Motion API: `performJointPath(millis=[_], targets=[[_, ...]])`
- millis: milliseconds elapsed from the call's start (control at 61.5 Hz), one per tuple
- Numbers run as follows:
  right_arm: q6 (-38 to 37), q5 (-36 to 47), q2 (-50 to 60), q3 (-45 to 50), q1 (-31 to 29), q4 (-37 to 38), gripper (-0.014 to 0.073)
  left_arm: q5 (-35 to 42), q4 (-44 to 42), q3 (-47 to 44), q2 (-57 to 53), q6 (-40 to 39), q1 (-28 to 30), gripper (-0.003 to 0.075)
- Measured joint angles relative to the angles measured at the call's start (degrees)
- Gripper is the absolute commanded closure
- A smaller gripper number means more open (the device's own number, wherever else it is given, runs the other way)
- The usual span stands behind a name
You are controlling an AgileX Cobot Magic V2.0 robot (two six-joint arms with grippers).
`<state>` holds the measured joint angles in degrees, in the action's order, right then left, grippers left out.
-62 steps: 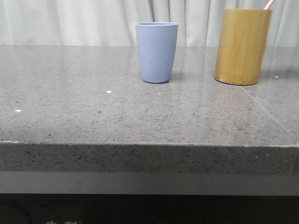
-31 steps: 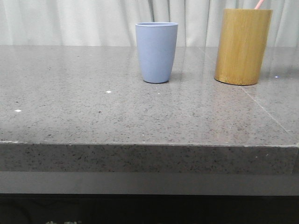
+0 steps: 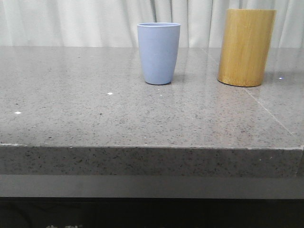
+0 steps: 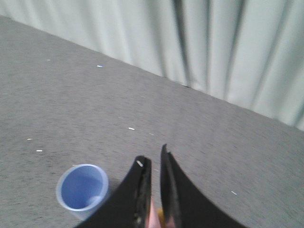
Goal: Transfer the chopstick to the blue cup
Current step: 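Lift the pink chopstick out and carry it over the blue cup, then open the right gripper to drop the chopstick into the blue cup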
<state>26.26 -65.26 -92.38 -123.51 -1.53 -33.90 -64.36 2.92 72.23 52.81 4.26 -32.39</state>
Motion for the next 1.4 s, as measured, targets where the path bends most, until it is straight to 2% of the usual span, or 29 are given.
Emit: performJointPath(millis=[211,341,520,780,878,1008,1106,1171,1398], targets=[[-0.1,2.1,-0.9,0.0,12.3,7.0,0.0653,0.0,0.0,0.0,0.0,0.0,0.0,0.0352],[-0.8,2.7,-3.2,0.0,17.8,11.6,0.0653,0.0,0.0,0.0,0.0,0.0,0.0,0.0352],[-1.5,3.9,-7.9,0.0,21.3,13.5,0.0653,0.0,0.0,0.0,0.0,0.0,0.0,0.0352],[-1.4,6.5,-14.4,0.3,22.8,12.6,0.064,0.0,0.0,0.0,0.0,0.0,0.0,0.0352],[-1.5,7.0,-16.3,0.3,23.0,12.0,0.0557,0.0,0.0,0.0,0.0,0.0,0.0,0.0352],[-1.5,7.3,-18.0,0.3,23.0,11.2,0.0326,0.0,0.0,0.0,0.0,0.0,0.0,0.0352],[-1.5,7.4,-18.5,0.3,23.0,11.1,0.0214,0.0,0.0,0.0,0.0,0.0,0.0,0.0352],[-1.5,7.4,-18.6,0.3,23.0,11.0,0.0186,0.0,0.0,0.0,0.0,0.0,0.0,0.0352],[-2.3,5.7,-17.2,0.3,23.0,12.5,0.019,0.0,0.0,0.0,0.0,0.0,0.0,0.0352]])
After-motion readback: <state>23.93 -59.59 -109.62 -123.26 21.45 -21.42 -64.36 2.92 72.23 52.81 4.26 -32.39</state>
